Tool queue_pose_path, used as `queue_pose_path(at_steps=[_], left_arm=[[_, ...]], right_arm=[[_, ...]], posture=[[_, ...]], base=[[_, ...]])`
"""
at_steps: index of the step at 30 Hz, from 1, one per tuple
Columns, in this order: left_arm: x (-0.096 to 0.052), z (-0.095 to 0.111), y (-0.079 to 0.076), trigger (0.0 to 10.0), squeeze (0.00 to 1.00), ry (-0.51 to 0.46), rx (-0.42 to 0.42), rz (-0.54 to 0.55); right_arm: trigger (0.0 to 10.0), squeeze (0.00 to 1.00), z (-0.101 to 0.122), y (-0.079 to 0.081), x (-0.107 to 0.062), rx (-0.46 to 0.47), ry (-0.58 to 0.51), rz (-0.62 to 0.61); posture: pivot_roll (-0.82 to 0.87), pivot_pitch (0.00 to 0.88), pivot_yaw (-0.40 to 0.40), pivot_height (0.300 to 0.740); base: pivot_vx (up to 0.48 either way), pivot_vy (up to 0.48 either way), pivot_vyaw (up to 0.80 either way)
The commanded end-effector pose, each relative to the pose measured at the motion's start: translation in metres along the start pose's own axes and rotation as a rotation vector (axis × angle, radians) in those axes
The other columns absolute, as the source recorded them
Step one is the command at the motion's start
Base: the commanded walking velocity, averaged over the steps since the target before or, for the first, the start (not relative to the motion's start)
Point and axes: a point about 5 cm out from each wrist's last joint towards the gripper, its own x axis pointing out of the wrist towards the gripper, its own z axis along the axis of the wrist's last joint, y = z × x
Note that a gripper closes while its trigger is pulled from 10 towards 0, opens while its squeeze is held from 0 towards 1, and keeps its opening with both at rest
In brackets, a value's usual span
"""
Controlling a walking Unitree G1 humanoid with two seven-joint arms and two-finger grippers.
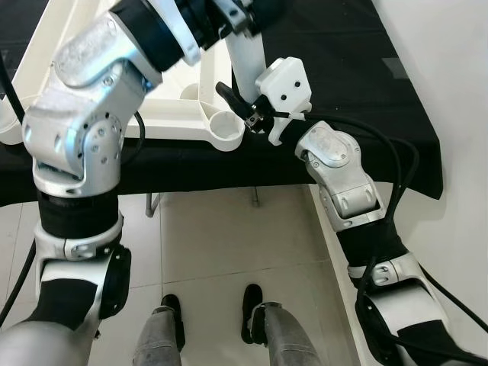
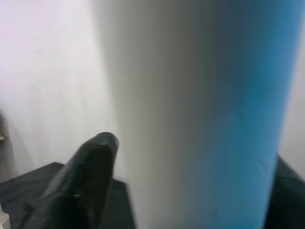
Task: Building children table
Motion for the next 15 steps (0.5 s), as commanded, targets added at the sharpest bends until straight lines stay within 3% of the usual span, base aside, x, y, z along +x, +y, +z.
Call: queue_pose_path(at_steps=[1,10,14,15], left_arm=[[0.006,0.017,-0.006,0.0,0.0,-0.065,-0.007,-0.061],[0.012,0.02,0.001,0.0,0.0,-0.122,-0.101,-0.174],[0.014,0.018,0.007,0.0,0.0,-0.137,-0.188,-0.281],[0.016,0.007,0.002,0.0,0.0,-0.123,-0.24,-0.372]], right_arm=[[10.0,0.0,0.003,0.008,0.005,-0.051,-0.013,0.035],[10.0,0.0,-0.002,-0.013,0.008,-0.068,0.019,-0.081],[10.0,0.0,0.001,-0.014,0.01,-0.028,-0.02,-0.033],[10.0,1.0,0.004,-0.012,0.01,0.011,-0.056,0.048]], posture=[[0.06,0.269,-0.051,0.74],[0.06,0.23,-0.047,0.74],[0.07,0.209,-0.044,0.74],[0.06,0.197,-0.043,0.74]], base=[[0.0,0.0,0.0],[0.0,0.0,0.0],[0.0,0.0,0.0],[0.0,0.0,0.0]])
